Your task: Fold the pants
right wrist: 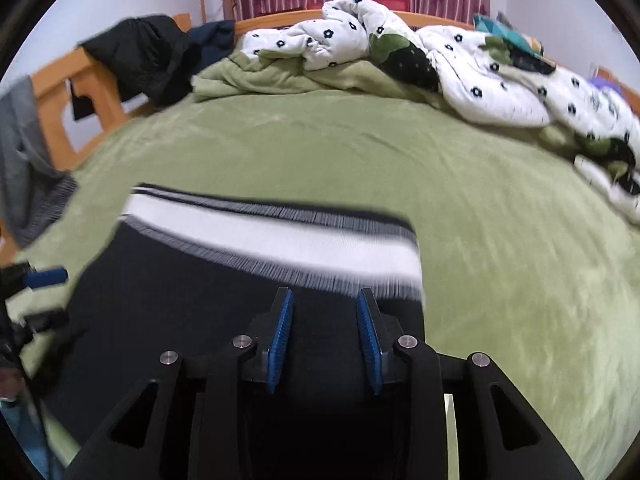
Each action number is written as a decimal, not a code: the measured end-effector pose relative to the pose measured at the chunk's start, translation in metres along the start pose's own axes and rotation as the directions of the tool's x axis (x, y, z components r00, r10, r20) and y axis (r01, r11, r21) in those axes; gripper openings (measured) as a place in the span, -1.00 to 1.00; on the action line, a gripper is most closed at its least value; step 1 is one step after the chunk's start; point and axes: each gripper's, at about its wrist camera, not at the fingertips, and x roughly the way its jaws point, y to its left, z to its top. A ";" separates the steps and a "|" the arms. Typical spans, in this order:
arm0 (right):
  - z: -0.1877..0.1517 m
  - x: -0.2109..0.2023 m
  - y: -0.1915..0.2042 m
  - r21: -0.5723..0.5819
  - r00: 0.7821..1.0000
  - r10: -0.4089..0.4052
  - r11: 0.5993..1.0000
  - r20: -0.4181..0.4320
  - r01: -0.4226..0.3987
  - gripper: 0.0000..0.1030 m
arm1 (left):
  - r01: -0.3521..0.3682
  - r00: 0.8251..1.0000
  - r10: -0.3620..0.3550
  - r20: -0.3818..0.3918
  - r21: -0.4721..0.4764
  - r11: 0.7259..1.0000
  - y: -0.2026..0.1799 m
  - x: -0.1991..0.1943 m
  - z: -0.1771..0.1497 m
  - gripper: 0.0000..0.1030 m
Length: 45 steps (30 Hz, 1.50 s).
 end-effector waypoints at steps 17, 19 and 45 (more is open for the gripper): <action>-0.048 -0.039 0.007 0.099 0.999 0.042 0.994 0.000 -0.041 -0.35 | -0.156 0.977 0.188 -0.102 0.258 0.953 -0.049 -0.008 -0.066 -0.02; -0.051 -0.036 0.008 0.089 1.000 0.029 0.996 -0.012 -0.028 -0.35 | -0.204 0.973 0.224 -0.059 0.244 0.948 -0.052 -0.005 -0.064 -0.56; -0.075 -0.039 0.014 0.014 0.999 -0.020 1.000 -0.042 0.021 -0.23 | -0.036 0.999 0.039 0.012 -0.191 0.981 -0.028 -0.031 -0.030 -0.10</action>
